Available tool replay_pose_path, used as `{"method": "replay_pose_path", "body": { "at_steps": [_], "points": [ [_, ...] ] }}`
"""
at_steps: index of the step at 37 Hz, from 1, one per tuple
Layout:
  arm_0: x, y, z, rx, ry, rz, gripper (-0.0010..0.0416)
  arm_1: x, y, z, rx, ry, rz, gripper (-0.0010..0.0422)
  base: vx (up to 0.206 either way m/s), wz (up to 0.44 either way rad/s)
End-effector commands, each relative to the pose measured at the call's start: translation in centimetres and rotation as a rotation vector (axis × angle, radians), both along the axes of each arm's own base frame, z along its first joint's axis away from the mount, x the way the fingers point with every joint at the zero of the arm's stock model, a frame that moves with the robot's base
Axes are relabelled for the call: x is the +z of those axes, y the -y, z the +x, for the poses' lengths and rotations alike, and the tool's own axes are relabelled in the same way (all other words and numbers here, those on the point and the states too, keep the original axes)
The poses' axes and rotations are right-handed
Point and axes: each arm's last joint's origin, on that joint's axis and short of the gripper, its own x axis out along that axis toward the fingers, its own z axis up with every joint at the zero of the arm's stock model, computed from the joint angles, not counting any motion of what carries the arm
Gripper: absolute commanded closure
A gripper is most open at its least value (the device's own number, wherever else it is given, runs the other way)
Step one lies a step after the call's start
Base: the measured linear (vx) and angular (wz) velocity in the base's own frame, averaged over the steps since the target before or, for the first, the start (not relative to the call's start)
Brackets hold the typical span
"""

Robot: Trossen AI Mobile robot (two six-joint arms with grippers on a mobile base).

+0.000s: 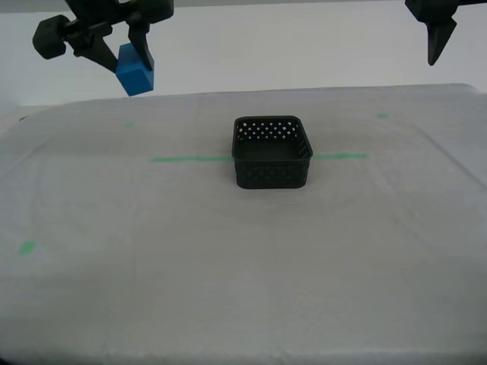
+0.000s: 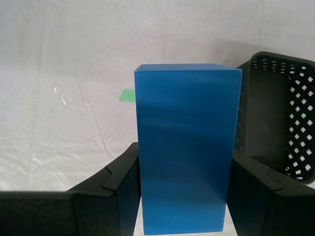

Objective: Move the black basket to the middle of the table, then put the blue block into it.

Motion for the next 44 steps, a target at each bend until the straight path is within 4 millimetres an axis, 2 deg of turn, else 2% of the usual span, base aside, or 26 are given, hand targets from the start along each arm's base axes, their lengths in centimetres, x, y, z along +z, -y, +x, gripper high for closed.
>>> {"method": "replay_pose_path", "body": {
  "at_steps": [1, 11, 20, 28, 44],
  "points": [
    [0.0, 0.0, 0.0, -0.001, 0.001, -0.002, 0.0007, 1.0, 0.2, 0.0, -0.002, -0.007, 0.0, 0.0413, 0.0, 0.0],
    [0.0, 0.0, 0.0, -0.001, 0.001, -0.002, 0.0007, 2.8, 1.2, -0.1, 0.009, 0.003, -0.029, 0.0413, 0.0, 0.0],
    [0.0, 0.0, 0.0, -0.001, 0.004, -0.002, 0.0007, 1.5, 2.8, 0.6, -0.001, -0.053, -0.021, 0.0413, 0.0, 0.0],
    [0.0, 0.0, 0.0, -0.001, 0.008, -0.001, 0.0007, 0.2, 6.1, 2.2, -0.051, -0.075, -0.001, 0.0413, 0.0, 0.0],
    [0.1, 0.0, 0.1, -0.001, 0.016, 0.001, 0.0007, -2.0, 14.8, 6.2, -0.167, -0.136, 0.032, 0.0412, 0.0, 0.0]
  ]
}}
